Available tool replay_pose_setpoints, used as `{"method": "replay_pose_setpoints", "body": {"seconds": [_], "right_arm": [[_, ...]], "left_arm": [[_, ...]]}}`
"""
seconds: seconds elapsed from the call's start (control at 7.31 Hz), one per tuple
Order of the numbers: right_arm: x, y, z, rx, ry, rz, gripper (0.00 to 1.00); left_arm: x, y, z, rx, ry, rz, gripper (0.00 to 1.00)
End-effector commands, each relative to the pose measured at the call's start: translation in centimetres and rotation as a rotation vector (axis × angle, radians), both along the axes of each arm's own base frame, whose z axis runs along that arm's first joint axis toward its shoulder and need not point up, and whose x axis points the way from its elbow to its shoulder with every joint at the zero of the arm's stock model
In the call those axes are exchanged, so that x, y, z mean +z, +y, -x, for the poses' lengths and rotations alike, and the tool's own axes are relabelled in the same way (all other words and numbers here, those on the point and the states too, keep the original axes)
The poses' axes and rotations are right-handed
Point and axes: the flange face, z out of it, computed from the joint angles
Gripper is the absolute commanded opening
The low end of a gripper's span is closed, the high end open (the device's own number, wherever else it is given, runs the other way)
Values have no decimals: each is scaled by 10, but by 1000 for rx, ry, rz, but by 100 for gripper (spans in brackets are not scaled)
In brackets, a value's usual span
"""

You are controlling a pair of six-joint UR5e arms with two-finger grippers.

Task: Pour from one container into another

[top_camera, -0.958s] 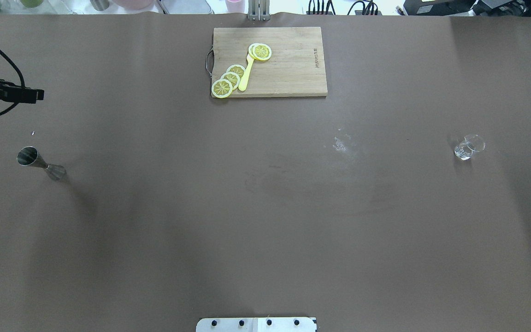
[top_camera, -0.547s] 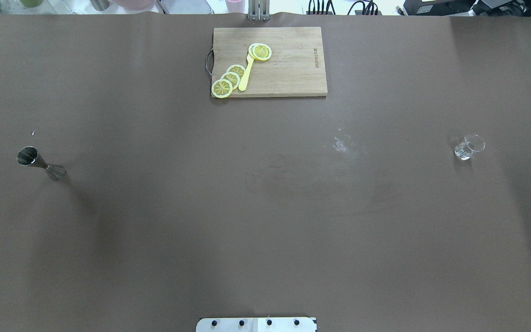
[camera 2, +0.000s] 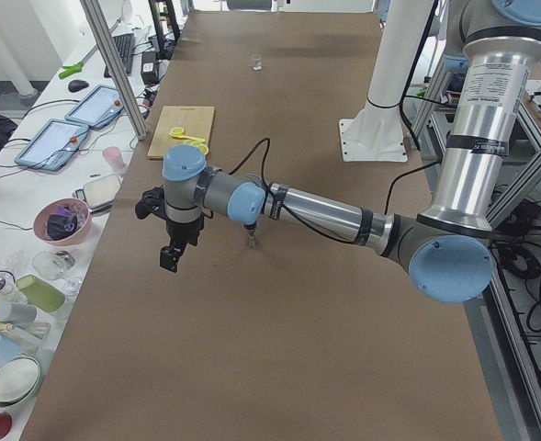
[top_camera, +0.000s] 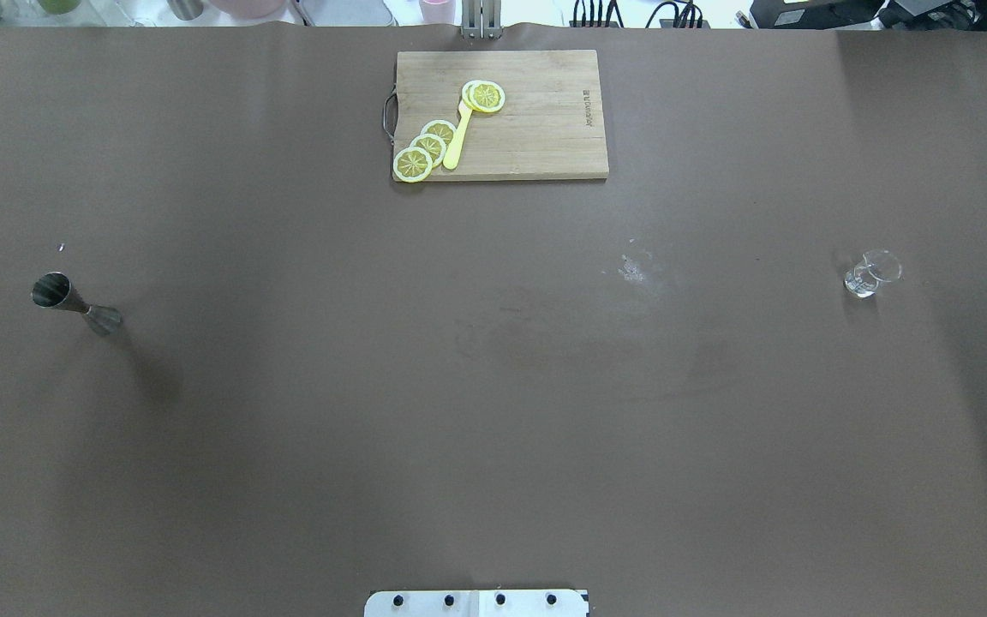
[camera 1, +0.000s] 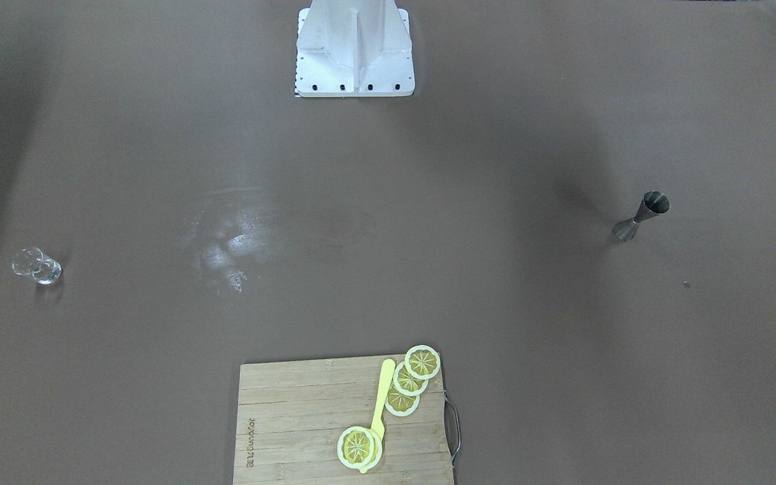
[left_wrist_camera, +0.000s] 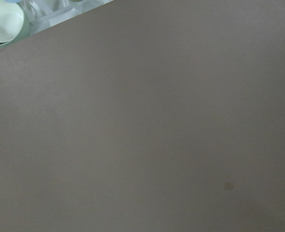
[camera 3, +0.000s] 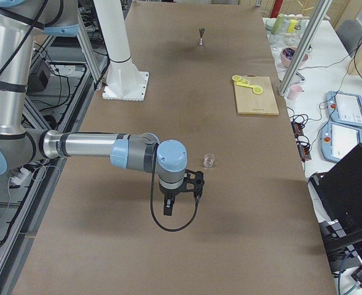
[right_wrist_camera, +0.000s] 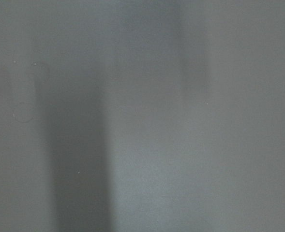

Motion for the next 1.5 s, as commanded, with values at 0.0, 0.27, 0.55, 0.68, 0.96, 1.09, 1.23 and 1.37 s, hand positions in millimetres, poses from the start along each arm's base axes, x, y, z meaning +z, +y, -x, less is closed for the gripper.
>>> {"method": "replay_pose_setpoints", "body": {"seconds": [0.0, 0.27, 0.55, 0.68, 0.96, 1.09, 1.23, 1.37], "right_arm": [[0, 0, 0, 0, 1, 0, 100], [-1, -1, 0, 0, 2, -3, 100], [-1, -1, 0, 0, 2, -3, 100], [-2, -2, 0, 0, 4, -12, 100], [-1, -5, -5, -6, 60, -40, 100], [2, -4, -8, -10, 103, -42, 100], [2, -4, -8, -10, 103, -42, 100], [2, -5, -7, -10, 97, -44, 100]], "left_arm": [[51, 47, 29, -22, 104, 90, 98], [83, 86, 36, -44, 178, 174, 98], [90, 89, 46, -74, 181, 317, 98], [87, 95, 50, -81, 187, 317, 98], [95, 110, 50, -82, 180, 325, 98], [101, 114, 49, -85, 182, 339, 98], [100, 114, 49, -86, 182, 339, 98], [103, 114, 49, -86, 183, 346, 98]]}}
